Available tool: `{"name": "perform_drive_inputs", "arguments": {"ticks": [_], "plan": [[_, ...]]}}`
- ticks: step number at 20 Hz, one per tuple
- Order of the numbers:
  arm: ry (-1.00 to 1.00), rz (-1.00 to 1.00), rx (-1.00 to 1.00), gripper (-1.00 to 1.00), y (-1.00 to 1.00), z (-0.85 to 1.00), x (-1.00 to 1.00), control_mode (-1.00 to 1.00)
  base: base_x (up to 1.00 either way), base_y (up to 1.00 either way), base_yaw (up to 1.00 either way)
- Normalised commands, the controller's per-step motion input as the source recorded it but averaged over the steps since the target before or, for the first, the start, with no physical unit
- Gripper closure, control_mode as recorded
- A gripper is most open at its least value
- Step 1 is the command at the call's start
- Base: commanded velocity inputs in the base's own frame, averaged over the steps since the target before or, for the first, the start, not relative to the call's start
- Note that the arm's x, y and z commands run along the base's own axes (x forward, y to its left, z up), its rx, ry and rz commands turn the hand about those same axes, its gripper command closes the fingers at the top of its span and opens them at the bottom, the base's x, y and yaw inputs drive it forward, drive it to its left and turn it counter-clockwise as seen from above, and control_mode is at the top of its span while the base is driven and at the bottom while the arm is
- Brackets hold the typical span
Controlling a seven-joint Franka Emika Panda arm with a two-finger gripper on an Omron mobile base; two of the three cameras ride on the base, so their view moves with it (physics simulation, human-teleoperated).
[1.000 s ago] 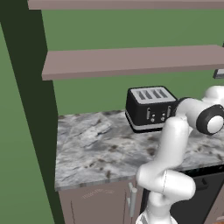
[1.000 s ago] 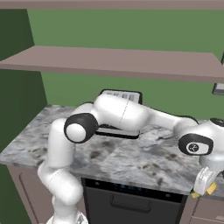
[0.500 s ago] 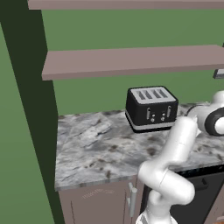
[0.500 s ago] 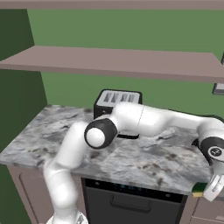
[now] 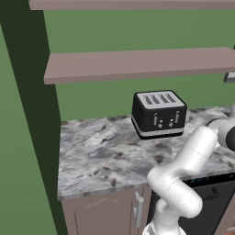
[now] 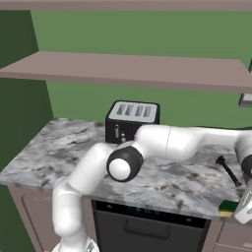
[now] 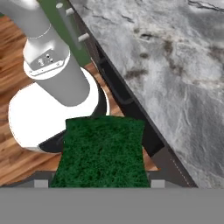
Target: Locate and retrieve the dish brush and sponge from the cabinet. Place them next to the sink.
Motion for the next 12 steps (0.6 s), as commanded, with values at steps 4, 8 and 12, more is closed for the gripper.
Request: {"name": "perform_drive_inputs", "arguments": {"ticks": [4,8,12], "plan": [[-0.04,0.00,0.03,1.00,0.47,-0.09,0.31,-1.00,0.00,0.00,0.00],[0.01,0.00,0.01,1.00,0.24,-0.27,0.35,-1.00,0.00,0.00,0.00],[-0.02,0.00,0.03,1.00,0.04,-0.22,0.48,-1.00,0.00,0.00,0.00]]}}
